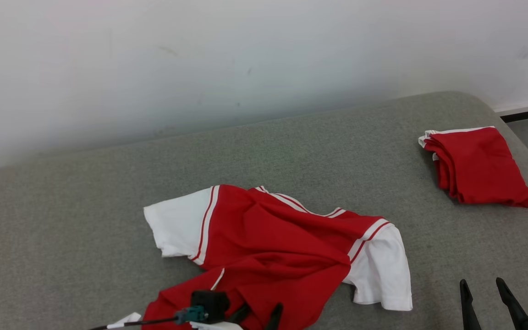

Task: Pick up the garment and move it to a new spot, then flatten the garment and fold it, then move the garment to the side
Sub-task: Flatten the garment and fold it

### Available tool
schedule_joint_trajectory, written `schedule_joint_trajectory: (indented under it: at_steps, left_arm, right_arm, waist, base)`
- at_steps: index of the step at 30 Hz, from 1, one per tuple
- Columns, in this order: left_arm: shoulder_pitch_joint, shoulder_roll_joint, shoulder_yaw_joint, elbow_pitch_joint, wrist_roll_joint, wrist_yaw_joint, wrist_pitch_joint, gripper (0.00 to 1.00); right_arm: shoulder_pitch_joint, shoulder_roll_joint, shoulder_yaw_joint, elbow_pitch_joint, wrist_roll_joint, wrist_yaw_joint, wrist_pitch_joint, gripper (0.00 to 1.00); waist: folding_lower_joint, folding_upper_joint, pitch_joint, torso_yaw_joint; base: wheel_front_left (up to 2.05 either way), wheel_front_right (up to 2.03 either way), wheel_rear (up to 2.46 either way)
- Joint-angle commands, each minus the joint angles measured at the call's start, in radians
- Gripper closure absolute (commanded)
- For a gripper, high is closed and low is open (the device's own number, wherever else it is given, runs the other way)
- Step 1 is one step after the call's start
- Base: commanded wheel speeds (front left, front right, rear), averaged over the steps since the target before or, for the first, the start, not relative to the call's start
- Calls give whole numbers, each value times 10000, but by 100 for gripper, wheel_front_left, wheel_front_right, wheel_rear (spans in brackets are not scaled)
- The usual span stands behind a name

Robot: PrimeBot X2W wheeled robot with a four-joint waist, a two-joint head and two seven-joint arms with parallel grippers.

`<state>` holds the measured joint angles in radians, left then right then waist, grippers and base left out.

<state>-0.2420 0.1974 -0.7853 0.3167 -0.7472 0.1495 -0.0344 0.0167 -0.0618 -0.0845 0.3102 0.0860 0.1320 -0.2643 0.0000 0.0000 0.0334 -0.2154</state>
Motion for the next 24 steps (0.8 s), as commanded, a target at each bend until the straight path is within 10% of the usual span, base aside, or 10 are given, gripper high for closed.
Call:
schedule_joint_trajectory:
  at_steps: [1, 3, 6, 14, 24]
  left_arm:
    - [-86, -11, 23, 44, -25, -51, -41, 0]
    - [-149, -110, 25, 163, -124, -162, -51, 0]
    - [-231, -279, -100, 259, -239, -472, -54, 100]
    - [439, -294, -23, -828, -1103, -941, 206, 100]
    - [1754, 1486, 1461, -4215, -1926, 123, 551, 100]
  right_arm:
    - [-113, -35, -10, -31, -71, -26, 4, 0]
    - [-154, -23, 8, -35, -52, -26, 4, 0]
    - [-141, -4, 12, -22, -33, -27, 4, 0]
    - [185, 41, -102, 13, 7, -27, 6, 0]
    - [404, 69, -135, 20, 54, -27, 6, 0]
  waist:
    - [0, 0, 66, -78]
    - [0, 0, 110, -126]
    - [0, 0, 139, -147]
    - [0, 0, -91, 428]
    - [0, 0, -515, 1547]
  base:
    - [0, 0, 0]
    - [0, 0, 0]
    - [0, 0, 0]
    - [0, 0, 0]
    - [0, 0, 0]
